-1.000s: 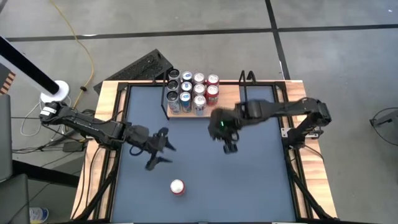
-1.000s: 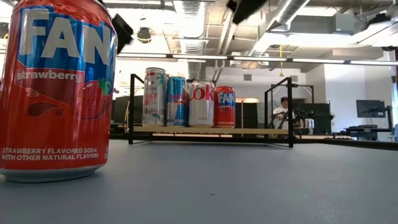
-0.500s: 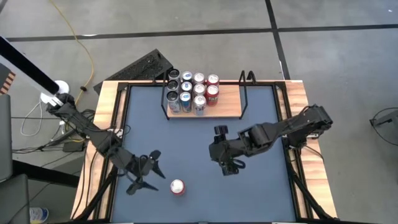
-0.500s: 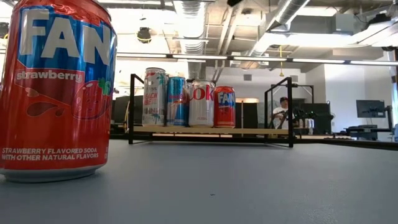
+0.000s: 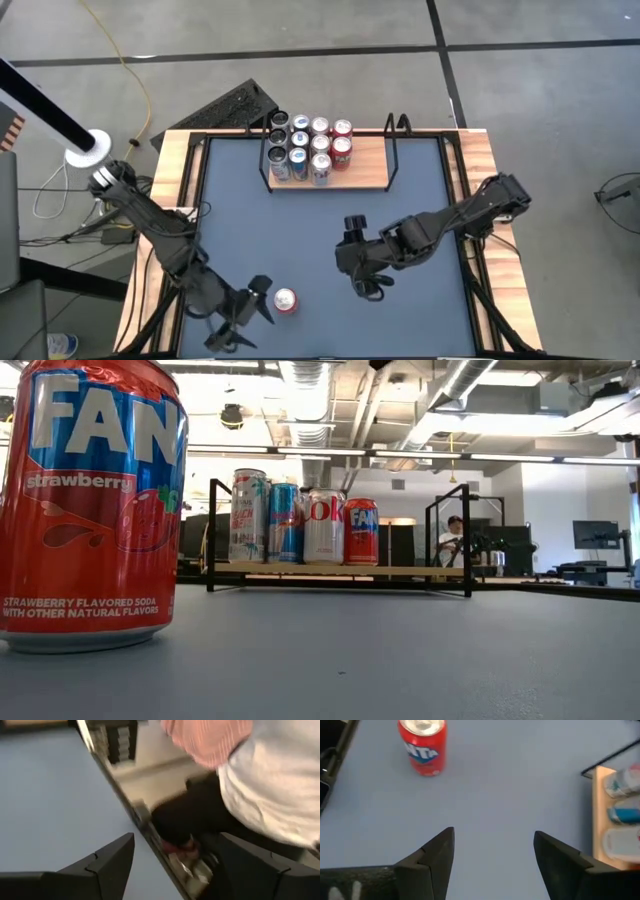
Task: Place canned beverage on shelf
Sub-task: Put the red soda can aligned with the other red soda cans on the shelf
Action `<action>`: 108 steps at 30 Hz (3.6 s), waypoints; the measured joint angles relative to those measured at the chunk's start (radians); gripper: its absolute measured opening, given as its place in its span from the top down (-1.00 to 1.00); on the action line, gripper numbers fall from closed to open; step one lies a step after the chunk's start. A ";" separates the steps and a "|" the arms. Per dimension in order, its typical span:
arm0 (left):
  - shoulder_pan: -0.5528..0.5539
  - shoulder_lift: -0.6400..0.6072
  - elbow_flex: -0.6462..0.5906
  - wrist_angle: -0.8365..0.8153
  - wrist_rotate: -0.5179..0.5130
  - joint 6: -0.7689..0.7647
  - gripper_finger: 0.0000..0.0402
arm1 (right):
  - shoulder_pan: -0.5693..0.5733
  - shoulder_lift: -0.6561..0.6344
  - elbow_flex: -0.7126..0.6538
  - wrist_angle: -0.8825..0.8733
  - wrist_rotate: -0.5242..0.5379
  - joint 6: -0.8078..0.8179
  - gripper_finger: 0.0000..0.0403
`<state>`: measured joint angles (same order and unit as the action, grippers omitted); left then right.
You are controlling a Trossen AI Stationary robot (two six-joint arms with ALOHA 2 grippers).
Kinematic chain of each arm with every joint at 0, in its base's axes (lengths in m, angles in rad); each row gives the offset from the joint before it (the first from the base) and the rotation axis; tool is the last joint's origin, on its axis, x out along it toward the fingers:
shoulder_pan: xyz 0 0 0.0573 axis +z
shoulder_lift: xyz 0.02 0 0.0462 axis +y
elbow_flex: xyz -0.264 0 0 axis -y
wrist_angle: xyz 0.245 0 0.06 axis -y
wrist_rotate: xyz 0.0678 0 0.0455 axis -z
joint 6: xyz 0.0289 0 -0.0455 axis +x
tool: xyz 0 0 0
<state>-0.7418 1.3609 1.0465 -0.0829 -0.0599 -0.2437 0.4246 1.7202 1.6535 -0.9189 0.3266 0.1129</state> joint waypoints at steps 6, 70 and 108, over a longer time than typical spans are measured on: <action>0.042 0.032 0.019 -0.002 0.144 -0.066 -0.40 | 0.001 0.003 0.000 0.002 -0.018 -0.004 -0.27; -0.106 -0.191 0.018 -0.613 -0.364 -0.236 -0.40 | -0.016 0.598 0.692 0.089 -0.250 -0.118 -0.51; -0.136 -0.205 0.018 -0.689 -0.541 -0.344 -0.40 | -0.014 0.663 0.681 0.105 -0.298 -0.629 -0.52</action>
<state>-0.8780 1.1557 1.0645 -0.7722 -0.6012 -0.5876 0.4104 2.3833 2.3344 -0.8143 0.0287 -0.5165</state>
